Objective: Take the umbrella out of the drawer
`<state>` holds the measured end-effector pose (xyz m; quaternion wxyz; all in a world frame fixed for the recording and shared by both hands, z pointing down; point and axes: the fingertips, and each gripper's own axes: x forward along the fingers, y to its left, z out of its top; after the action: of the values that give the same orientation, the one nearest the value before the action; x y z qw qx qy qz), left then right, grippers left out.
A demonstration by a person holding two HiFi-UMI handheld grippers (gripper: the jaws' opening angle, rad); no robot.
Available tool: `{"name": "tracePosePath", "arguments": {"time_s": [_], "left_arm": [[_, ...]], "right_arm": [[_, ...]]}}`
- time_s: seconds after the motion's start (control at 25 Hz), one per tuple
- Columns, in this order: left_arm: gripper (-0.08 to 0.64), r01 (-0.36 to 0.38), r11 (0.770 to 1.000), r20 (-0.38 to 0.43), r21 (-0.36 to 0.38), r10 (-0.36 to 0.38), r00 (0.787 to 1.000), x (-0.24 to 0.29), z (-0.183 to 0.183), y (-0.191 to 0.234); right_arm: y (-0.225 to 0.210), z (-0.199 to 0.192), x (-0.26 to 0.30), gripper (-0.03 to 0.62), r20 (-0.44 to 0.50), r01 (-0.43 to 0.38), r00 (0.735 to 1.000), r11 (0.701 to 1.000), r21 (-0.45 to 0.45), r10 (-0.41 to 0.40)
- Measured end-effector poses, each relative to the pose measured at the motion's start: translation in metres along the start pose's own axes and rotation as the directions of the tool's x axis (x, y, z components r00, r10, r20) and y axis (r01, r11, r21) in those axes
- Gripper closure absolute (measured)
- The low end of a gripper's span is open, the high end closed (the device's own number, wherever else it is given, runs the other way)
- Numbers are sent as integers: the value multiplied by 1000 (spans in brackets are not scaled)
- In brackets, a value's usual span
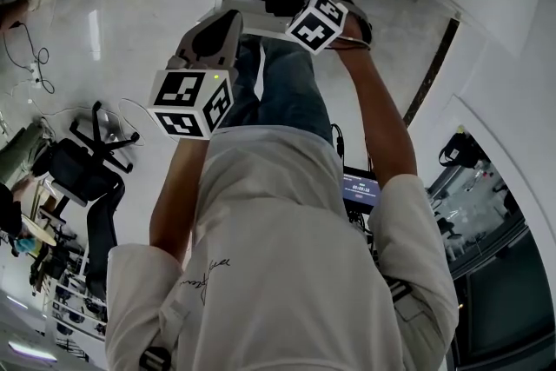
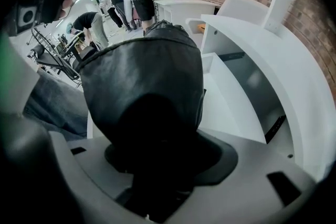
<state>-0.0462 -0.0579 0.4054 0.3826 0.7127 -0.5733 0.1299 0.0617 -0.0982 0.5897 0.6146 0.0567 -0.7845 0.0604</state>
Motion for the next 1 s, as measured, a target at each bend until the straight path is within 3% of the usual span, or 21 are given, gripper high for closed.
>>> {"name": "tracePosePath", "arguments": {"time_s": [1.0], "left_arm": [[543,51,997,22,49,-52,998,-16,18,-6]], "right_arm": [[11,4,-38,349,47,23,999,998,63,-26]]}}
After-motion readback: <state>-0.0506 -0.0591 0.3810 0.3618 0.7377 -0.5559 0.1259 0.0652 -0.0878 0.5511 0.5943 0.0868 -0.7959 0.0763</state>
